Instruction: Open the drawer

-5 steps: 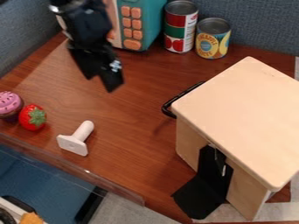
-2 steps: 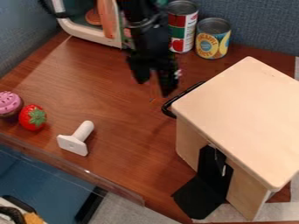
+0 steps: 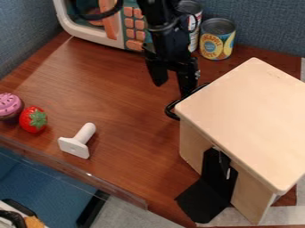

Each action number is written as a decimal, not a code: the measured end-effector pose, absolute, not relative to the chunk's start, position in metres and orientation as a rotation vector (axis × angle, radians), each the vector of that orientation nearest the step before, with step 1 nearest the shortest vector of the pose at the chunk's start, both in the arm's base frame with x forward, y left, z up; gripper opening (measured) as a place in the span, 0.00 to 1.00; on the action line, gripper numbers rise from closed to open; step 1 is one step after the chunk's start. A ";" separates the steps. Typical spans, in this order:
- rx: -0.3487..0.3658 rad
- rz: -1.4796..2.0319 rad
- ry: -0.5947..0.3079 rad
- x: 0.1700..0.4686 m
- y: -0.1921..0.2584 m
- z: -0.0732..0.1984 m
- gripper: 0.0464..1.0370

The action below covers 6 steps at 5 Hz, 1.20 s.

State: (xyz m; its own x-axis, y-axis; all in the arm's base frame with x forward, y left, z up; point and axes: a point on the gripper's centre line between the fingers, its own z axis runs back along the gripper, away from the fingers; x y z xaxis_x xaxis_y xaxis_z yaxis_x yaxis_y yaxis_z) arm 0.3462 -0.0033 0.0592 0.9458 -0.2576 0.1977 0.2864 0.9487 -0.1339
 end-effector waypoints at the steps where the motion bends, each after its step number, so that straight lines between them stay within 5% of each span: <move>1: -0.184 -0.276 -0.168 0.348 -0.007 0.050 0.96; 2: -0.194 -0.289 -0.156 0.348 -0.015 0.040 0.91; 4: -0.209 -0.302 -0.165 0.349 -0.020 0.038 0.30; 5: -0.192 -0.293 -0.156 0.348 -0.013 0.038 0.11; 6: -0.198 -0.281 -0.148 0.350 -0.002 0.043 0.06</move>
